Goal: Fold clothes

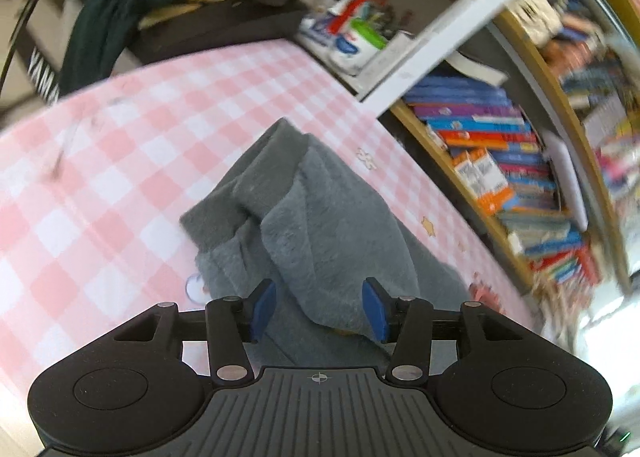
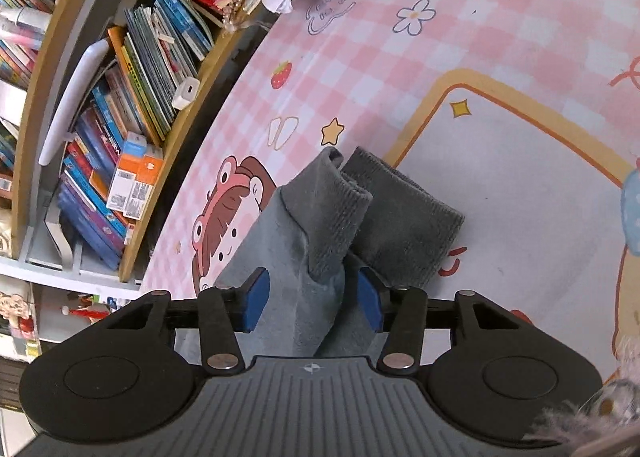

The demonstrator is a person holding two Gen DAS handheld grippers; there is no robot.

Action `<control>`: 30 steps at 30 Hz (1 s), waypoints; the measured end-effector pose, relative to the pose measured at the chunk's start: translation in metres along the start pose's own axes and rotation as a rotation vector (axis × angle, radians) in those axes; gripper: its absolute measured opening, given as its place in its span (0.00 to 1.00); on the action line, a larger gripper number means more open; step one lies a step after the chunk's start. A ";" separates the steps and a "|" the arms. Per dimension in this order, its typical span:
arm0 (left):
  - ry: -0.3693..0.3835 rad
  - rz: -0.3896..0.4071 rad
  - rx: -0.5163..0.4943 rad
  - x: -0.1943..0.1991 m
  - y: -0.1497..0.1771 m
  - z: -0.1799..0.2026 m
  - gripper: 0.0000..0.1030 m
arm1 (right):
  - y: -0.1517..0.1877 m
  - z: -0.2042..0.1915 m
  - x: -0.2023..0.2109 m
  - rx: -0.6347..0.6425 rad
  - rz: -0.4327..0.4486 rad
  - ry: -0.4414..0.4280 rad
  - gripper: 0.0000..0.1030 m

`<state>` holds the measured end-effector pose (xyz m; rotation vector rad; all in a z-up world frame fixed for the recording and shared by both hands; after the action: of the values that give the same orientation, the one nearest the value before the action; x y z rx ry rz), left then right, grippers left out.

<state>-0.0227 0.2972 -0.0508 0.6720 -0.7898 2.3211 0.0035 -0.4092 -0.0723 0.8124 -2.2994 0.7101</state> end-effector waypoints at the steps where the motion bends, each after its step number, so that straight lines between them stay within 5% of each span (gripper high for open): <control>1: 0.013 -0.005 0.041 0.000 0.000 -0.003 0.49 | 0.000 0.000 -0.002 0.001 -0.003 0.000 0.43; 5: 0.060 -0.038 0.185 -0.009 0.001 -0.011 0.53 | -0.001 -0.002 -0.009 0.011 -0.018 0.006 0.42; 11: -0.004 -0.025 0.277 -0.037 -0.006 -0.014 0.51 | -0.001 -0.006 -0.017 0.028 -0.034 0.019 0.40; 13: -0.021 -0.003 0.289 -0.042 -0.011 -0.015 0.45 | -0.002 -0.005 -0.020 0.031 -0.039 0.031 0.30; 15: -0.035 0.011 0.280 -0.047 -0.018 -0.011 0.04 | -0.005 -0.006 -0.023 0.043 -0.049 0.052 0.12; 17: -0.038 0.026 0.257 -0.051 -0.027 -0.005 0.04 | -0.012 -0.015 -0.023 0.084 -0.049 0.055 0.09; 23: 0.231 0.162 0.143 0.006 -0.056 0.045 0.03 | -0.042 -0.073 0.033 0.237 0.113 -0.161 0.09; 26: 0.183 0.136 0.124 0.020 -0.045 0.027 0.03 | -0.035 -0.060 0.049 0.271 0.119 -0.109 0.09; 30: 0.009 0.011 0.196 -0.005 -0.009 -0.023 0.03 | -0.010 -0.016 0.024 0.229 0.000 0.022 0.09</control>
<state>-0.0195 0.3172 -0.0665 0.7422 -0.5669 2.4304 0.0004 -0.4147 -0.0423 0.9021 -2.2248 0.9906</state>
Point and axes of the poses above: each gripper's, at about its wrist camera, not at the fingertips, and x roughly against the way its jaws point, z to its right, y to its underside, the point moved 4 cm from there along -x, roughly the way its jaws point, and after that the axes turned 6 degrees about x, right-handed, at the moved point
